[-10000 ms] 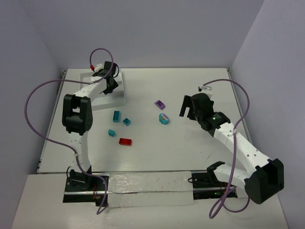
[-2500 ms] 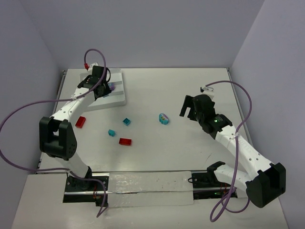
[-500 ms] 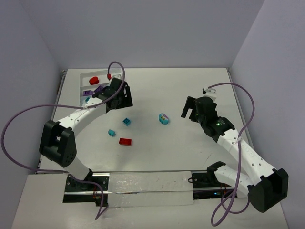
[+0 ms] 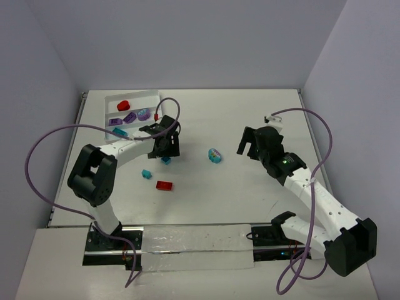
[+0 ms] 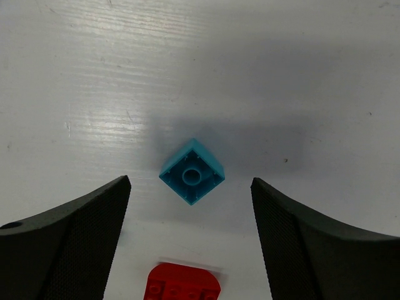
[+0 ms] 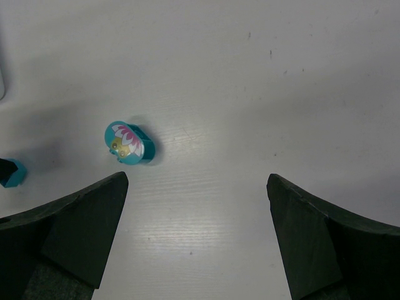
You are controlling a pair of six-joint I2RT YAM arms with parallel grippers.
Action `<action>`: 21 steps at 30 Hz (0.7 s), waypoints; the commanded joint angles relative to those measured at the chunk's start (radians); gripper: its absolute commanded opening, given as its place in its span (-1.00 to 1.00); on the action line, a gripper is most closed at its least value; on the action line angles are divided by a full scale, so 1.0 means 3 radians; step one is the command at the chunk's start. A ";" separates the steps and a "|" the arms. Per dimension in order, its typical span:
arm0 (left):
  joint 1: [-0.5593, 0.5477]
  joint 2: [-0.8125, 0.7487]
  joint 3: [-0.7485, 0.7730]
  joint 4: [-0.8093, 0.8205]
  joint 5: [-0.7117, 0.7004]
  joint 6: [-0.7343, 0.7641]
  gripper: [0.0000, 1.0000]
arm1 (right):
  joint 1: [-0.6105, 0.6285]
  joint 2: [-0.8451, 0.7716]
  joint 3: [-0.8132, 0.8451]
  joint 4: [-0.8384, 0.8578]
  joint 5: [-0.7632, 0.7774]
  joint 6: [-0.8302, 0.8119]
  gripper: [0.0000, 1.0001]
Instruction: Sort the legos into containers by color
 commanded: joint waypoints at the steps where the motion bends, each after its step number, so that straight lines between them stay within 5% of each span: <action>1: -0.0029 0.0167 0.0043 0.0168 -0.0020 -0.0038 0.61 | 0.0025 0.0041 0.0032 0.0106 0.0025 0.0019 1.00; 14: -0.0034 0.0375 0.0072 0.0290 -0.0081 -0.0091 0.30 | 0.0025 0.0037 0.0014 0.0101 0.0027 0.0027 1.00; 21: -0.0039 0.0400 0.0047 0.0274 -0.0023 -0.0082 0.31 | 0.0030 0.0013 0.0030 0.0091 0.0025 0.0018 1.00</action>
